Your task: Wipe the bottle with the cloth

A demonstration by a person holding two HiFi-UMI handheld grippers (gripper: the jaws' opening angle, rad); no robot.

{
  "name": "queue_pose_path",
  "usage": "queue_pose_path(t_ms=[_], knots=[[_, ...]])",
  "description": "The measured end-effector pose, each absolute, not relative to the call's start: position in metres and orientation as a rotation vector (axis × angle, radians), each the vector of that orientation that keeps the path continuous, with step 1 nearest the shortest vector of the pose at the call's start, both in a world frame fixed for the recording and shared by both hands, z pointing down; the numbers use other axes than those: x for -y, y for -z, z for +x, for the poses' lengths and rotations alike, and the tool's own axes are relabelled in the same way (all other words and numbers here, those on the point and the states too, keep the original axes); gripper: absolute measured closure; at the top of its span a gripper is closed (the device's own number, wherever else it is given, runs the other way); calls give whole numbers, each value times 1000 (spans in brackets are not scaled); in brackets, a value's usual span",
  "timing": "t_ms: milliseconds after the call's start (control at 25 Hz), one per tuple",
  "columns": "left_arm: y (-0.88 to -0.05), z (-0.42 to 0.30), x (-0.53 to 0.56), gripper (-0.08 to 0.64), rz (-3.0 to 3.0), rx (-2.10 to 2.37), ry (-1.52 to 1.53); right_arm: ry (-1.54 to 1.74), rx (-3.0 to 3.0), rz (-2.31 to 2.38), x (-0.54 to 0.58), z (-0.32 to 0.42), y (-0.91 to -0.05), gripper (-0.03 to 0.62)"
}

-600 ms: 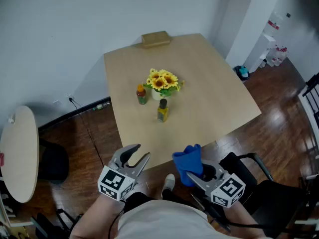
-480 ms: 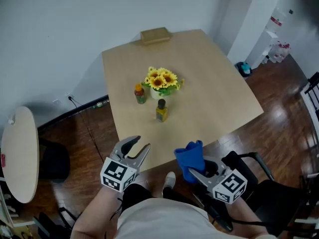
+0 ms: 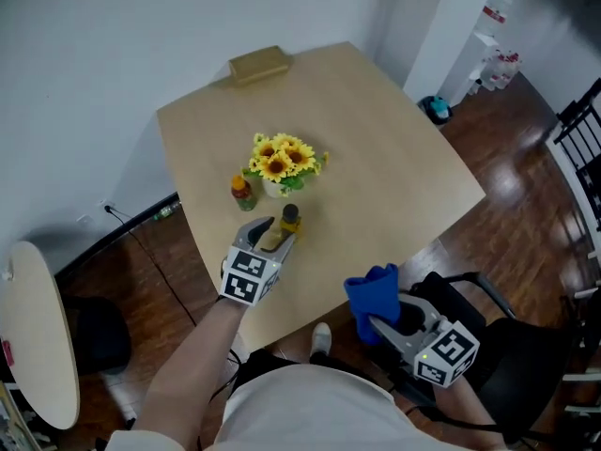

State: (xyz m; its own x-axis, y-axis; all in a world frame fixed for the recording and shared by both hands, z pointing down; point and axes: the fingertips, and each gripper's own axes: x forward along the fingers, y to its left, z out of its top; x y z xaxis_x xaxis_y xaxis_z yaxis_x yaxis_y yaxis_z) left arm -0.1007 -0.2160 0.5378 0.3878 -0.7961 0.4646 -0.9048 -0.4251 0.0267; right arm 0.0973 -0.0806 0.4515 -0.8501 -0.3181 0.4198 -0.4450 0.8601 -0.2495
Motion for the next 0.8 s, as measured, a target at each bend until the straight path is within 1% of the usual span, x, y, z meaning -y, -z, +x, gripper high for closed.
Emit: queue_pose_path(t_ms=[200,360,520,640,800], knots=[[-558,-92,253,334,2448,1365,-595,-514,2608,723,83,92,-446,437],[-562,-79,263,396,2542,1277,-564,-527,2567,809,84,85,-447,437],[-562,-81,264,403,2577,1244,-577,-500,2550,859,96,72,-445,437],[-549,-79,255,403,2618,1214,-598,-456,2580,866,116,54,-431,437],[-524,-74,234,403,2661,1191,-612,-356,2630,786,147,11,-411,437]])
